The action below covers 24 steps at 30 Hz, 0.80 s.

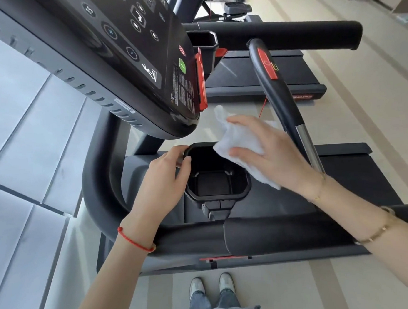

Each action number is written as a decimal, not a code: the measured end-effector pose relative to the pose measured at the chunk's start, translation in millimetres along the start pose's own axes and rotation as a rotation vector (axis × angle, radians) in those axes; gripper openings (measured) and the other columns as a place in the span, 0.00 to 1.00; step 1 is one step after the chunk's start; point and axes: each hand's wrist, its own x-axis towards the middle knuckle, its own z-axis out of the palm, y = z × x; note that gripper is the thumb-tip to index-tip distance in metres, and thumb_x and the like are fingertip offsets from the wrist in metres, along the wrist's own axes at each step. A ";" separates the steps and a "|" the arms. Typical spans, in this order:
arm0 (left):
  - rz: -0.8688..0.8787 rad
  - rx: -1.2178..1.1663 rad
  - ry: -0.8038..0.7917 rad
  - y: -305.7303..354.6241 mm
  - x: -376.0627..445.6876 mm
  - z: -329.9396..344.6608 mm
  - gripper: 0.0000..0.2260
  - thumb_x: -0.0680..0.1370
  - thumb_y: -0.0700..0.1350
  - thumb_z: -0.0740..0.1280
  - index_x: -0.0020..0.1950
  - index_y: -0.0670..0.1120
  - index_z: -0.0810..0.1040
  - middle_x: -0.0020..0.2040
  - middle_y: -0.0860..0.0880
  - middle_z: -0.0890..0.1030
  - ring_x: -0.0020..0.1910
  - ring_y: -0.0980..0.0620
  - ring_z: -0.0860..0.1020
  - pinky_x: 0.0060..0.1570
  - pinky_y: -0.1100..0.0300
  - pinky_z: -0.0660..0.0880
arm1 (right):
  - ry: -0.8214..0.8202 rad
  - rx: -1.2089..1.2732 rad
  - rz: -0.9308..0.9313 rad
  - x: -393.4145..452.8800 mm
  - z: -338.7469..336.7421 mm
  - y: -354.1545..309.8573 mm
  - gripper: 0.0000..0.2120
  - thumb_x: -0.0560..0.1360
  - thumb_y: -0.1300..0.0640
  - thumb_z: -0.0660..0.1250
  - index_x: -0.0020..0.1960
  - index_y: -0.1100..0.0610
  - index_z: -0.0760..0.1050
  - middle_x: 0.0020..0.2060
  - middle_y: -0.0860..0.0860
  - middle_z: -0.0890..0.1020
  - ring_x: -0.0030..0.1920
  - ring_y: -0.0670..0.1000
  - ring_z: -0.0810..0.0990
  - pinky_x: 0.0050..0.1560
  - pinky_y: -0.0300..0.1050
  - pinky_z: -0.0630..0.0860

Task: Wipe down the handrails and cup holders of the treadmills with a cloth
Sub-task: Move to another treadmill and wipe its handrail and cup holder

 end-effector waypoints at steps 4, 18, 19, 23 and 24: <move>-0.015 -0.013 -0.009 0.7 0.0 -0.8 0.13 0.81 0.48 0.62 0.65 0.50 0.76 0.46 0.57 0.81 0.44 0.67 0.78 0.47 0.80 0.68 | -0.334 -0.058 0.035 36.8 24.8 2.8 0.20 0.77 0.44 0.65 0.67 0.43 0.69 0.61 0.38 0.76 0.59 0.44 0.73 0.59 0.38 0.68; -0.023 -0.037 0.000 0.0 -1.0 -1.2 0.12 0.81 0.48 0.62 0.62 0.48 0.78 0.42 0.66 0.77 0.44 0.72 0.76 0.47 0.79 0.69 | -0.478 -0.250 -0.060 59.7 36.1 4.2 0.16 0.80 0.47 0.59 0.67 0.38 0.66 0.61 0.40 0.75 0.57 0.48 0.74 0.50 0.47 0.67; -0.023 -0.034 0.001 -0.5 -0.9 -0.9 0.12 0.81 0.49 0.62 0.61 0.48 0.78 0.42 0.66 0.76 0.45 0.71 0.77 0.48 0.78 0.69 | -0.468 -0.273 -0.070 62.3 38.3 2.3 0.15 0.80 0.46 0.59 0.66 0.37 0.66 0.61 0.39 0.76 0.57 0.48 0.74 0.50 0.48 0.68; -0.016 -0.023 0.005 -2.5 -1.4 -0.5 0.12 0.81 0.49 0.62 0.61 0.48 0.78 0.42 0.66 0.75 0.44 0.73 0.75 0.47 0.81 0.67 | -0.367 -0.134 0.090 38.5 29.0 16.7 0.15 0.79 0.45 0.60 0.66 0.38 0.66 0.61 0.38 0.76 0.56 0.49 0.75 0.52 0.48 0.69; -0.017 -0.023 0.003 -2.6 -1.4 -0.3 0.12 0.81 0.49 0.62 0.62 0.48 0.78 0.42 0.65 0.76 0.44 0.70 0.76 0.47 0.80 0.68 | -0.341 -0.080 0.130 29.8 26.0 20.3 0.16 0.79 0.45 0.61 0.66 0.38 0.66 0.60 0.39 0.76 0.56 0.49 0.75 0.52 0.47 0.69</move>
